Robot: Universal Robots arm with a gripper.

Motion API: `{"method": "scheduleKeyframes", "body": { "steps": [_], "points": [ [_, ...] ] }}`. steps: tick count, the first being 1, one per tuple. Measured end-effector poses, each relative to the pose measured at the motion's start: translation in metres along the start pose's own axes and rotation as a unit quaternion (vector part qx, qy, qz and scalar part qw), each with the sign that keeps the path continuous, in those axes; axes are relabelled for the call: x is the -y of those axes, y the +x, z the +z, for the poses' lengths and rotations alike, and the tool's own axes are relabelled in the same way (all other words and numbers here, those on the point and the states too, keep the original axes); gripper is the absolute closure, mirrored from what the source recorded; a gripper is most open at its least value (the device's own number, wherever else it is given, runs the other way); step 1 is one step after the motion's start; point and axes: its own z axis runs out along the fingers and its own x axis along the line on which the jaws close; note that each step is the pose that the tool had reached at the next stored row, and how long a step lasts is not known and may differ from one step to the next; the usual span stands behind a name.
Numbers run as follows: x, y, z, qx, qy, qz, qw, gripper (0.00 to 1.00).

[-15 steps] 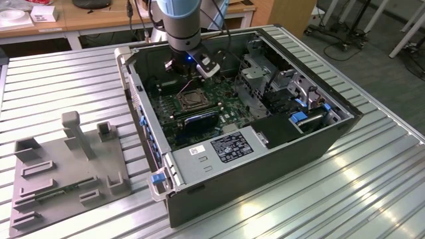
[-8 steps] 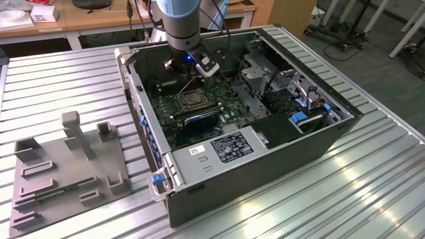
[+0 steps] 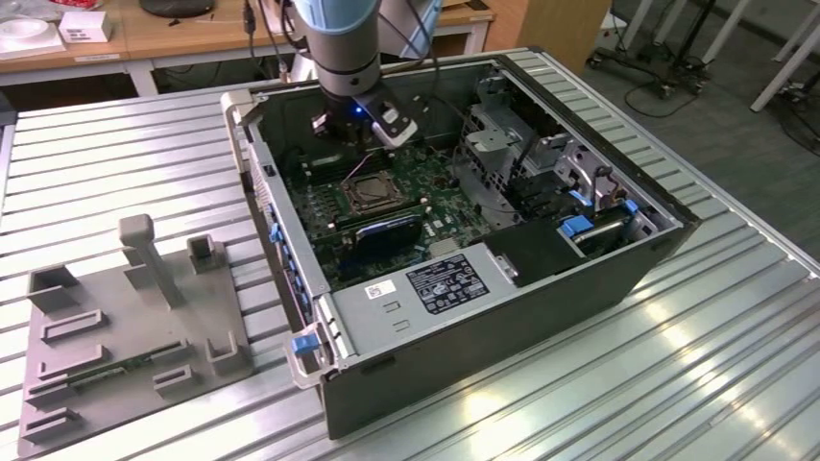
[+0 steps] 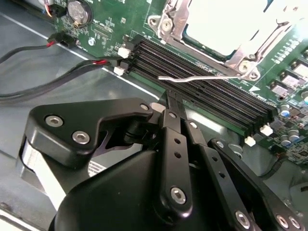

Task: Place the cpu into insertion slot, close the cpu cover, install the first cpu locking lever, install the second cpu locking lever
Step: 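Install the first cpu locking lever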

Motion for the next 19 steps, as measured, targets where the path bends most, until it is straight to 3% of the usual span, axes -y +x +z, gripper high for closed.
{"method": "scheduleKeyframes", "body": {
  "steps": [6, 19],
  "points": [
    [0.0027, 0.0048, -0.0021, 0.0004, 0.0028, -0.001, 1.0, 0.89],
    [0.0145, 0.0056, -0.007, 0.0008, 0.0068, -0.002, 0.99998, 0.89]
  ]
}}
